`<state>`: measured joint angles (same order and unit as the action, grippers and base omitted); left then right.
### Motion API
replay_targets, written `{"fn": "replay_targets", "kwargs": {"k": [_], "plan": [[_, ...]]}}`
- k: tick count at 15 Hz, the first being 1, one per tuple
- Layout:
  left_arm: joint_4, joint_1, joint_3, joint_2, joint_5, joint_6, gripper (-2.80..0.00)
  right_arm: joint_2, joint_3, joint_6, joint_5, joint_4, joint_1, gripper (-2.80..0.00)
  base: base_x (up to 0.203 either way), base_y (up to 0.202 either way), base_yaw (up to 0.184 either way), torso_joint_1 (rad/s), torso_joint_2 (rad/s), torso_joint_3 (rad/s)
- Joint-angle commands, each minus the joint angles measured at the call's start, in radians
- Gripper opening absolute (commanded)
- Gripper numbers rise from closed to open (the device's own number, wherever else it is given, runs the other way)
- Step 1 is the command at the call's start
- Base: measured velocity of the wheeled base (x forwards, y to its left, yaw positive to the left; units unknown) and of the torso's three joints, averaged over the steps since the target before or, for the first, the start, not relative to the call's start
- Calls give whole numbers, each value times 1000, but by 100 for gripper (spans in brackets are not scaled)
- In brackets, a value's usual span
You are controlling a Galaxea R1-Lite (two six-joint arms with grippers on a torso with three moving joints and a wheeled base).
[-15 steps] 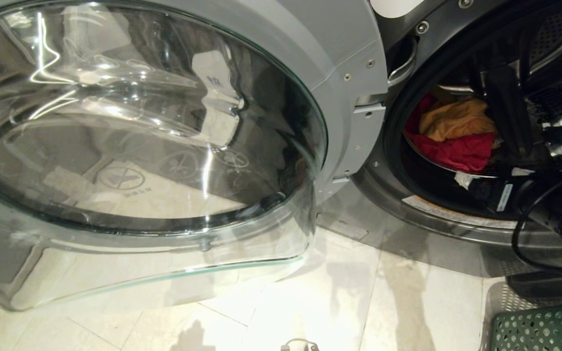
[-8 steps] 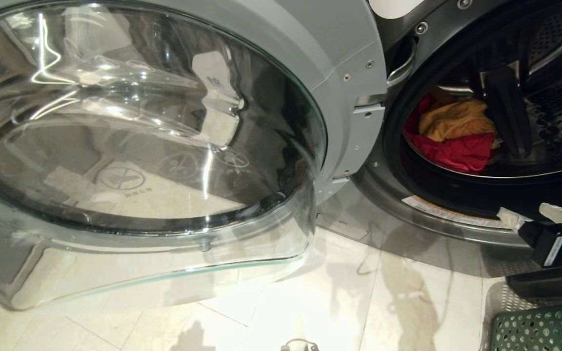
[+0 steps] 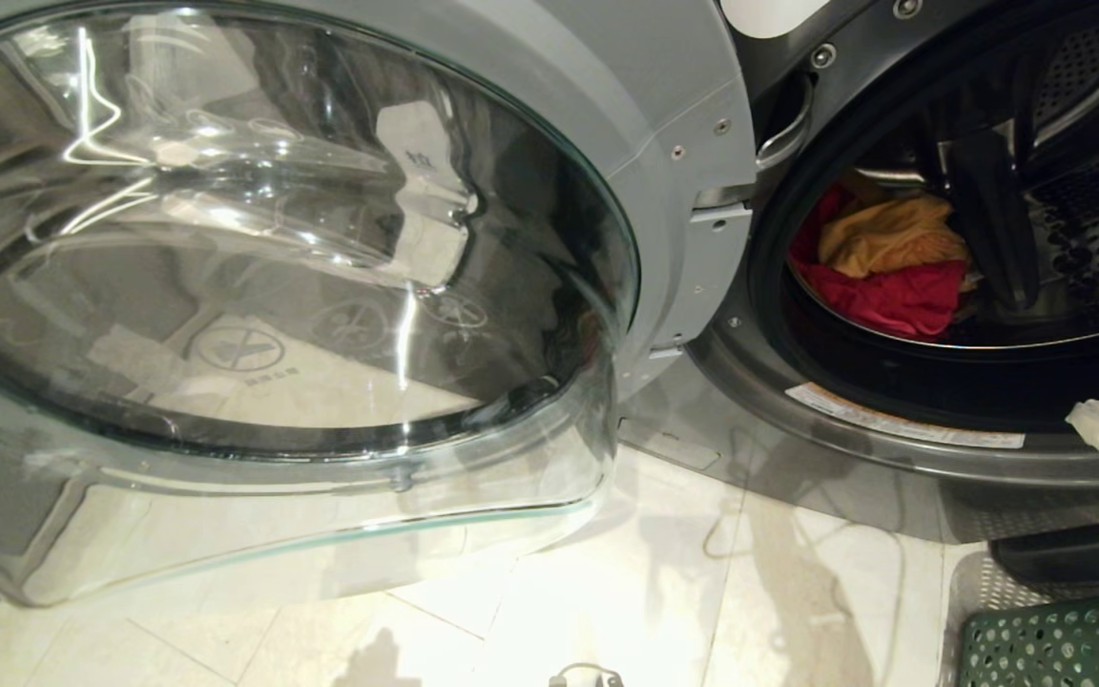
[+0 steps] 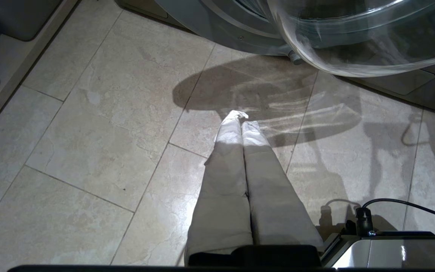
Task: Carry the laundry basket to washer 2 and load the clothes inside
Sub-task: Place the clothes into the washing machine
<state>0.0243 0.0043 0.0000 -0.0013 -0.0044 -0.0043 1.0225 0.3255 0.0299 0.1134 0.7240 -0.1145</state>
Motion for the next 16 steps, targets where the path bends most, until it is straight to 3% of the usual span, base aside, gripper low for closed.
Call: {"fn": "replay_targets", "kwargs": {"k": [1, 7, 16], "plan": [[0, 0, 11, 1, 0, 0, -280, -23, 3, 15, 0, 4, -1, -280, 0, 0, 0, 0, 0, 0], [0, 0, 11, 1, 1, -10, -280, -22, 15, 33, -12, 2, -2, -280, 0, 0, 0, 1, 1, 24], [2, 0, 11, 1, 1, -6, -280, 2, 41, 38, -58, 3, -2, -280, 0, 0, 0, 2, 3, 195]]}}
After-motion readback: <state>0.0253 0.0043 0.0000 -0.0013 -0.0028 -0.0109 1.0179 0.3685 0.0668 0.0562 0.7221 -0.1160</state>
